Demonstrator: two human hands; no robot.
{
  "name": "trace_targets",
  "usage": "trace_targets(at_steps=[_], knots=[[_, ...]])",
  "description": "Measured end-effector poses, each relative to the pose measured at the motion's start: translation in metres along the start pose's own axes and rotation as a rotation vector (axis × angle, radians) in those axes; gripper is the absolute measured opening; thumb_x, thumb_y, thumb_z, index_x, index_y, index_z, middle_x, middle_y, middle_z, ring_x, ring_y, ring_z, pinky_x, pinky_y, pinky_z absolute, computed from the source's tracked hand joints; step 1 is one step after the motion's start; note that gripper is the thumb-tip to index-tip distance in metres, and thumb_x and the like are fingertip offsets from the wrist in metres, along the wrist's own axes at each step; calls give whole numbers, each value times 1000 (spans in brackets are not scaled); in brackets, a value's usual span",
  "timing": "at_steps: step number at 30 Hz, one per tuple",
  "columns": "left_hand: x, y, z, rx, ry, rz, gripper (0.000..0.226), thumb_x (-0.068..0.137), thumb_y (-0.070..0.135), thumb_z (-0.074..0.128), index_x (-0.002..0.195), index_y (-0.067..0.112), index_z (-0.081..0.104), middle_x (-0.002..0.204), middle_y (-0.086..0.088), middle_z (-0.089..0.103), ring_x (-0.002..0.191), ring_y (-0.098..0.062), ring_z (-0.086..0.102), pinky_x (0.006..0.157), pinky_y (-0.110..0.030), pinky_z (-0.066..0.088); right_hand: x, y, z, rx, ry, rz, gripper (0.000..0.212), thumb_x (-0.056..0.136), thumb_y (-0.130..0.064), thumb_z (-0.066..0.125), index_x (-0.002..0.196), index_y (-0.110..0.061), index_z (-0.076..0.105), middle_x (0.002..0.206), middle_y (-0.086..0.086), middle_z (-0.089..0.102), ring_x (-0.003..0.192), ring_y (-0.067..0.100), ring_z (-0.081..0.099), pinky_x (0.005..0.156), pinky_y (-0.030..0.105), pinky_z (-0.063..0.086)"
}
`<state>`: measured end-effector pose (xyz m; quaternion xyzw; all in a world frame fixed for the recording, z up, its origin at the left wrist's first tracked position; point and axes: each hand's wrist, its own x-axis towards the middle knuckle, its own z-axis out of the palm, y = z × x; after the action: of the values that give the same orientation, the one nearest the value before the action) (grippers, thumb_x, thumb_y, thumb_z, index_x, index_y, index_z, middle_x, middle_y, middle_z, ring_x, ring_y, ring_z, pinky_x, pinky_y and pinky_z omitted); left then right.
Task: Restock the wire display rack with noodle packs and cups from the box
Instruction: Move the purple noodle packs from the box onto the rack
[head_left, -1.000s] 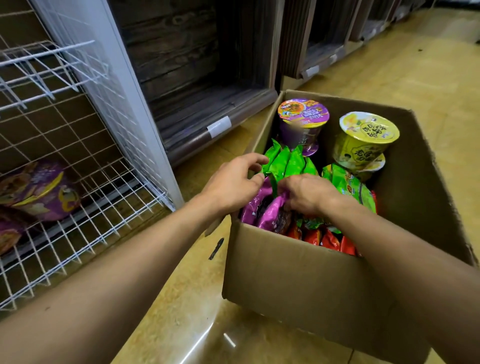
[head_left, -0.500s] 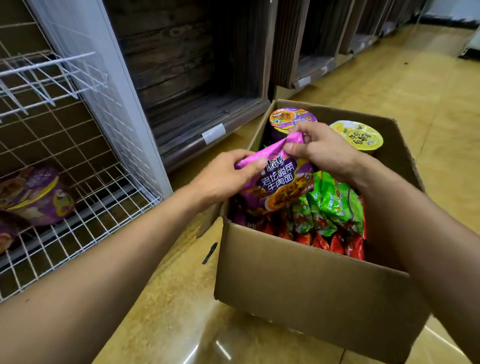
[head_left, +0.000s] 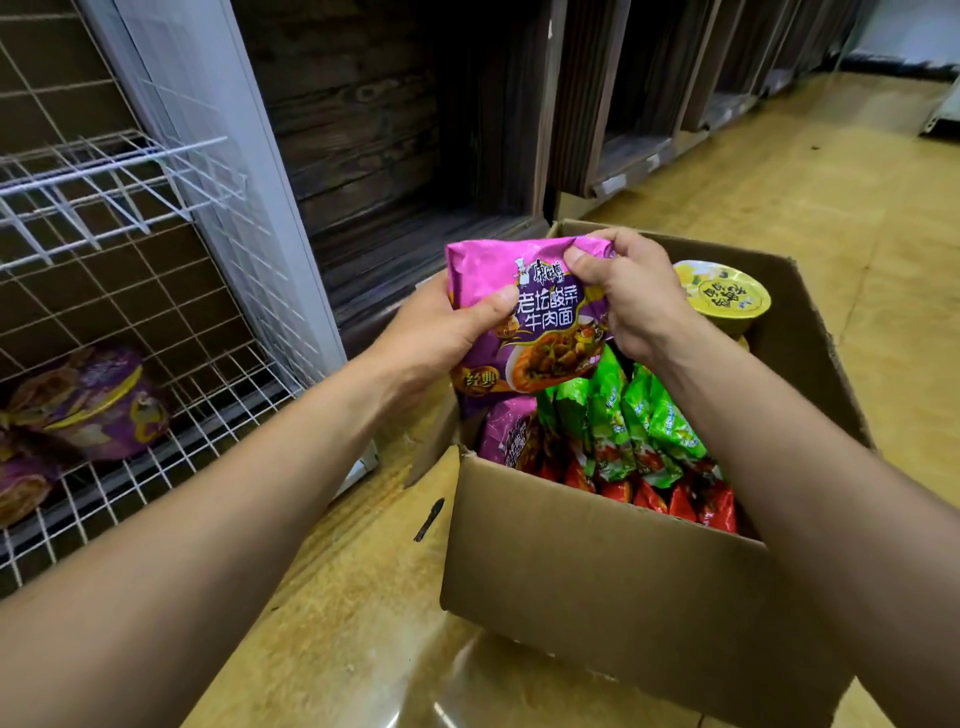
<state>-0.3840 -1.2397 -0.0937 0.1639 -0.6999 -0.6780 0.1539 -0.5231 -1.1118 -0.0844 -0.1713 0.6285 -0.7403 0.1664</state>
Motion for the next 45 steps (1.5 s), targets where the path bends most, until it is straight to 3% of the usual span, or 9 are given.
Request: trace_targets(at_steps=[5,16,20,23,27,32,36,40,45], knots=[[2,8,-10,133,148,40,5,97,28,67,99,24,66,99,-1,78,90,-20,76,94,-47,58,1,1,9,89,-58,65,14,89,1,69,94,-9,62,80,9,74,72,20,73,74,41,63],[5,11,-47,234,313,13,15,94,36,68,100,21,67,92,0,78,82,-20,76,90,-48,59,1,34,0,-235,-241,257,31,95,-21,68,124,-10,64,94,1,72,77,14,67,74,31,56],[6,14,-51,159,343,17,14,96,36,66,100,23,64,97,-3,78,86,-24,76,91,-50,59,1,51,-2,-663,-267,231,28,94,1,56,115,-14,67,98,17,71,76,20,64,72,35,55],[6,19,-55,95,369,17,11,99,33,63,105,24,61,98,-1,76,85,-20,76,90,-46,60,-5,65,-7,-1041,-485,252,36,92,1,58,120,-19,71,83,3,67,69,12,58,58,21,46],[3,19,-56,52,370,21,9,100,31,62,105,23,61,98,-2,77,85,-20,76,90,-46,60,-15,70,-2,-1338,-558,116,45,94,-8,57,135,-26,62,115,1,67,111,23,63,79,23,42],[2,18,-55,50,361,20,16,100,32,61,114,23,60,103,-2,76,87,-19,76,89,-45,60,-16,78,-3,-1375,-530,44,63,91,-12,64,149,-24,41,136,9,61,125,28,57,101,33,47],[0,19,-55,56,360,26,18,100,32,61,116,23,60,103,-1,76,86,-18,76,87,-41,61,-15,86,-4,-1445,-491,6,47,91,-17,64,137,-24,53,130,7,64,123,29,58,99,39,49],[-2,18,-56,68,346,24,8,101,32,60,107,26,60,102,0,76,86,-18,76,86,-40,61,-15,88,-7,-1472,-441,-74,14,89,-19,65,91,-32,59,102,0,65,106,27,62,80,34,49],[-1,18,-60,41,366,9,4,101,31,61,101,27,60,102,0,76,85,-17,76,85,-39,61,-11,75,-17,-1167,-513,-13,9,88,-17,74,87,-23,67,105,-2,65,105,18,60,96,37,48]])
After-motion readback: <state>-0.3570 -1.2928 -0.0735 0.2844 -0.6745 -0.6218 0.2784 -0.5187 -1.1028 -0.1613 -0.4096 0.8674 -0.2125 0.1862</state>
